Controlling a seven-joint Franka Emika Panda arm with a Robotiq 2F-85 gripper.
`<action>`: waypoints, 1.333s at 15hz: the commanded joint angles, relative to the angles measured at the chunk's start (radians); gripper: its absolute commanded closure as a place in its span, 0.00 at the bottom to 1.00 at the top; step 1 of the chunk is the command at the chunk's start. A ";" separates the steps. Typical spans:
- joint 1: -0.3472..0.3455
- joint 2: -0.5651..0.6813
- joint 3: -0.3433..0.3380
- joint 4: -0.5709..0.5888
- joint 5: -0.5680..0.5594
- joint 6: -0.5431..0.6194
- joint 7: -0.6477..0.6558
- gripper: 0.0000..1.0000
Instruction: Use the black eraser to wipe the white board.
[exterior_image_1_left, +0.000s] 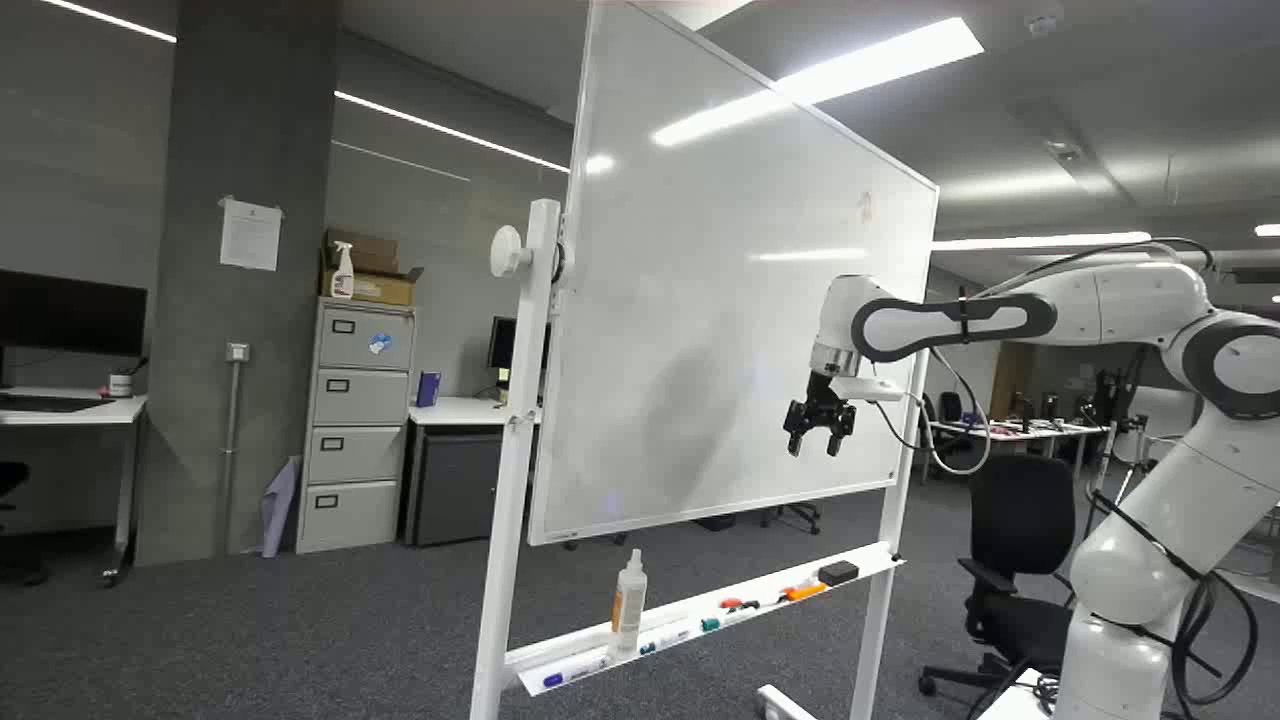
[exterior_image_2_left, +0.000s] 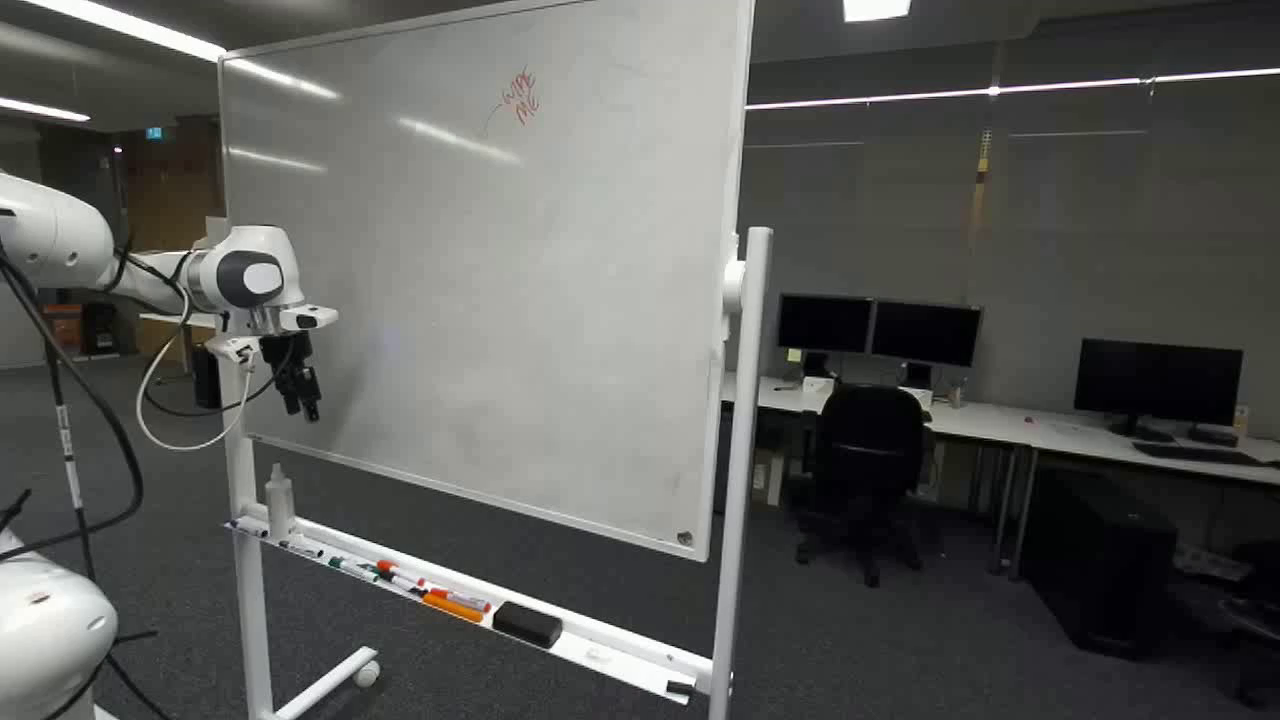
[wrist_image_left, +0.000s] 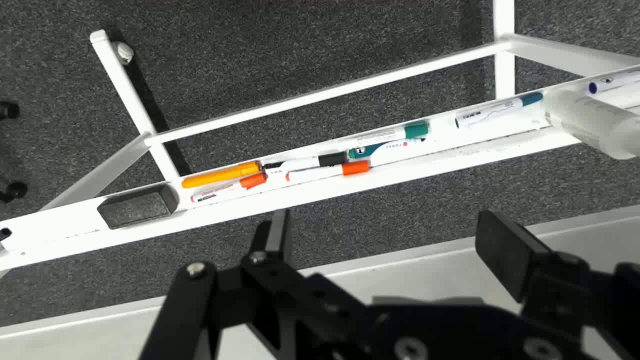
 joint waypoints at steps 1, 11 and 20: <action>0.025 0.004 -0.021 0.002 -0.011 -0.002 0.009 0.00; -0.075 -0.220 -0.229 -0.365 0.063 0.055 0.144 0.00; -0.302 -0.165 -0.355 -0.637 0.078 0.500 0.196 0.00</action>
